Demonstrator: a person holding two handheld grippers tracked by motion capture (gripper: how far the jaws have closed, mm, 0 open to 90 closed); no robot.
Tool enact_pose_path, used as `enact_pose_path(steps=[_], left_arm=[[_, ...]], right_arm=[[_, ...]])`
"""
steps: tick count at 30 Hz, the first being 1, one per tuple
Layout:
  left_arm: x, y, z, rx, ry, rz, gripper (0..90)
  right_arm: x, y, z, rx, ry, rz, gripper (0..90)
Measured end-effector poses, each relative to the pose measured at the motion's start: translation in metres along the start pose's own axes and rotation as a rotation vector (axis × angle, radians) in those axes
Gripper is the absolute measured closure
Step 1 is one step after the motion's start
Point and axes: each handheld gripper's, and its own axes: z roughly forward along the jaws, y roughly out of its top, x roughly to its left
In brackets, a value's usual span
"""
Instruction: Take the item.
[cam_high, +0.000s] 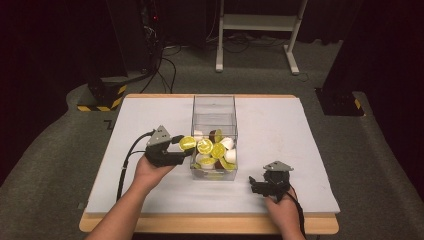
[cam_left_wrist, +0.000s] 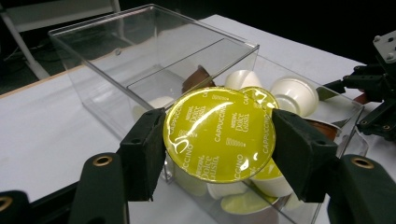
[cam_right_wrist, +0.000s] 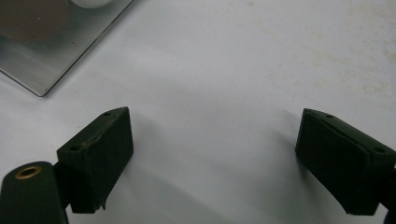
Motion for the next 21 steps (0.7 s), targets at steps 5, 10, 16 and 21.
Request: enact_pose_path(steps=[5,10,16,21], left_arm=[[0.010,-0.001,-0.007,-0.002,0.022,-0.007,37.8],[0.018,-0.003,-0.014,-0.001,0.044,-0.010,37.8],[0.031,-0.008,-0.019,-0.002,0.073,-0.028,37.8],[0.041,-0.011,-0.023,0.009,0.098,-0.023,37.9]], right_arm=[[0.000,0.000,0.000,0.000,0.001,0.001,11.2],[0.000,0.000,0.000,0.000,0.000,0.001,11.2],[0.000,0.000,0.000,0.000,0.000,0.000,11.3],[0.000,0.000,0.000,0.000,0.000,0.000,11.3]])
